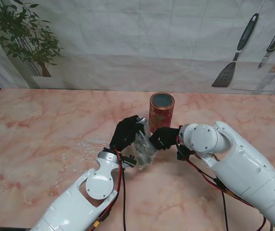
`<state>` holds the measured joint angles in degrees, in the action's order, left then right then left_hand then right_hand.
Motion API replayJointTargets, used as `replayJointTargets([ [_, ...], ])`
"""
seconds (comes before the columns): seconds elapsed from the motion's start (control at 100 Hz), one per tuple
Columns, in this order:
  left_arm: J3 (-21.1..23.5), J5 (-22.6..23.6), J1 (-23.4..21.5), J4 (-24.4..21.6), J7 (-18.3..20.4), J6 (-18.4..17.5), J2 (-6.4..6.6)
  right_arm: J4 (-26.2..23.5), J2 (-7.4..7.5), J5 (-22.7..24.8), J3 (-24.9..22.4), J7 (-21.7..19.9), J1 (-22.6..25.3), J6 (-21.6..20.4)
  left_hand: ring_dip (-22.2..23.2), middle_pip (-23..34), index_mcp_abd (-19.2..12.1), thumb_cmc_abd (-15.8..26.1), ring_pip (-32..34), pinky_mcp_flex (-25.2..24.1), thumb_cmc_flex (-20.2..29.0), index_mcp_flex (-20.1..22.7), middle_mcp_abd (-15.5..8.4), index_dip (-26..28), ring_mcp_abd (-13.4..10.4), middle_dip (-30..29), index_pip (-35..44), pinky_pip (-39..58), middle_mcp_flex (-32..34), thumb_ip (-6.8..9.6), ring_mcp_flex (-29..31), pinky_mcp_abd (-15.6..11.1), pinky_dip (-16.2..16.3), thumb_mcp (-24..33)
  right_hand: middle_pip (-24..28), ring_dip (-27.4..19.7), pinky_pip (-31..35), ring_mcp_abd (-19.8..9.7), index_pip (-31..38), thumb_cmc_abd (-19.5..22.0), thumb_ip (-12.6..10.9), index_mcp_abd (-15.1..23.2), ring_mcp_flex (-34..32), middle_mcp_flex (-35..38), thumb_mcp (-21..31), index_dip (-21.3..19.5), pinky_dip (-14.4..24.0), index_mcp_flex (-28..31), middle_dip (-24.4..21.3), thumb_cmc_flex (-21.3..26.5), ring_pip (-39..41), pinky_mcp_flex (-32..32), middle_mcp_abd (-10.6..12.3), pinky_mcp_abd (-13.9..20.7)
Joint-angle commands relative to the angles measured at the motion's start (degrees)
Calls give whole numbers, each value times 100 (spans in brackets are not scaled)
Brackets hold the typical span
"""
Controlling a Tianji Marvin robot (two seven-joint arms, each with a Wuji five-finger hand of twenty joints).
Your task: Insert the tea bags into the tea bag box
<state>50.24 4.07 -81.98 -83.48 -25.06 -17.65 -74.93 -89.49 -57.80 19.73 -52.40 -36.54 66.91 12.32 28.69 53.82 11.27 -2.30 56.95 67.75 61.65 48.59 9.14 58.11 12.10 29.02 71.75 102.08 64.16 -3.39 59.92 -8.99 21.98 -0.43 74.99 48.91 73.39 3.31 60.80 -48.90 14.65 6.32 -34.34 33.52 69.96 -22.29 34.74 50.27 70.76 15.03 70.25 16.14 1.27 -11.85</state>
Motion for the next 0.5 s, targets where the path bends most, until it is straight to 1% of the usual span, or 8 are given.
replayJointTargets([
  [0.0, 4, -3, 73, -80, -34, -78, -66, 62, 18, 49, 59, -46, 50, -74, -82, -170, 554, 315, 669, -646, 337, 56, -155, 111, 977, -128, 418, 471, -139, 111, 570, 551, -137, -21, 64, -35, -35, -174, 464, -499, 474, -22, -62, 33, -135, 354, -58, -207, 132, 529, 34, 102, 215, 183],
  [0.01, -1, 0, 74, -81, -43, -86, -69, 65, 15, 53, 62, -35, 53, -78, -82, -170, 553, 316, 669, -646, 336, 57, -155, 111, 977, -128, 419, 471, -139, 111, 571, 552, -137, -21, 64, -35, -35, -174, 464, -499, 474, -22, -62, 33, -135, 354, -58, -207, 132, 529, 34, 102, 215, 183],
  [0.05, -18, 14, 75, -88, -71, -118, -78, 74, 5, 59, 73, 11, 62, -90, -83, -169, 550, 313, 670, -646, 340, 59, -157, 112, 981, -127, 422, 471, -138, 111, 573, 552, -137, -20, 82, -55, -29, -189, 770, -463, 642, 95, -125, 119, -272, 696, -73, -231, 120, 787, 64, 142, 249, 198],
  [0.11, -47, 38, 74, -88, -117, -169, -94, 87, -4, 51, 91, 47, 61, -108, -86, -167, 557, 313, 671, -646, 343, 66, -154, 112, 985, -126, 423, 470, -133, 111, 574, 553, -136, -20, 87, -71, -27, -194, 941, -396, 667, 180, -152, 167, -395, 899, -79, -248, 99, 1009, 74, 148, 268, 200],
  [0.19, -71, 56, 75, -82, -143, -221, -104, 73, -13, 104, 103, 106, 79, -105, -90, -169, 559, 315, 669, -646, 341, 60, -152, 111, 982, -126, 419, 470, -133, 111, 572, 553, -136, -23, 103, -105, -26, -210, 1056, -259, 585, 279, -256, 329, -514, 1301, -99, -184, 23, 1331, 109, 228, 313, 228],
  [0.31, -88, 46, 85, -75, -158, -243, -116, 56, -18, 130, 97, 141, 108, -103, -94, -173, 563, 315, 668, -647, 351, 58, -146, 111, 990, -126, 417, 467, -141, 112, 569, 555, -136, -18, 134, -134, -3, -186, 970, -103, 498, 251, -357, 496, -497, 1532, -109, 22, -60, 1462, 160, 300, 310, 185],
  [0.43, -106, 7, 97, -62, -176, -290, -133, 69, -24, 104, 102, 158, 121, -119, -96, -169, 560, 314, 672, -647, 346, 64, -152, 113, 986, -123, 420, 463, -134, 111, 574, 559, -137, -23, 169, -196, 47, -144, 583, 194, 359, 46, -473, 681, -457, 2032, -124, 260, -231, 1617, 221, 354, 320, 151],
  [0.49, -112, 0, 99, -60, -173, -310, -134, 100, -37, 40, 94, 198, 136, -154, -98, -169, 565, 316, 672, -647, 346, 56, -143, 113, 985, -123, 417, 463, -133, 111, 572, 560, -136, -23, 180, -219, 51, -108, 590, 380, 327, -15, -458, 681, -449, 2075, -135, 350, -264, 1720, 219, 323, 293, 120],
])
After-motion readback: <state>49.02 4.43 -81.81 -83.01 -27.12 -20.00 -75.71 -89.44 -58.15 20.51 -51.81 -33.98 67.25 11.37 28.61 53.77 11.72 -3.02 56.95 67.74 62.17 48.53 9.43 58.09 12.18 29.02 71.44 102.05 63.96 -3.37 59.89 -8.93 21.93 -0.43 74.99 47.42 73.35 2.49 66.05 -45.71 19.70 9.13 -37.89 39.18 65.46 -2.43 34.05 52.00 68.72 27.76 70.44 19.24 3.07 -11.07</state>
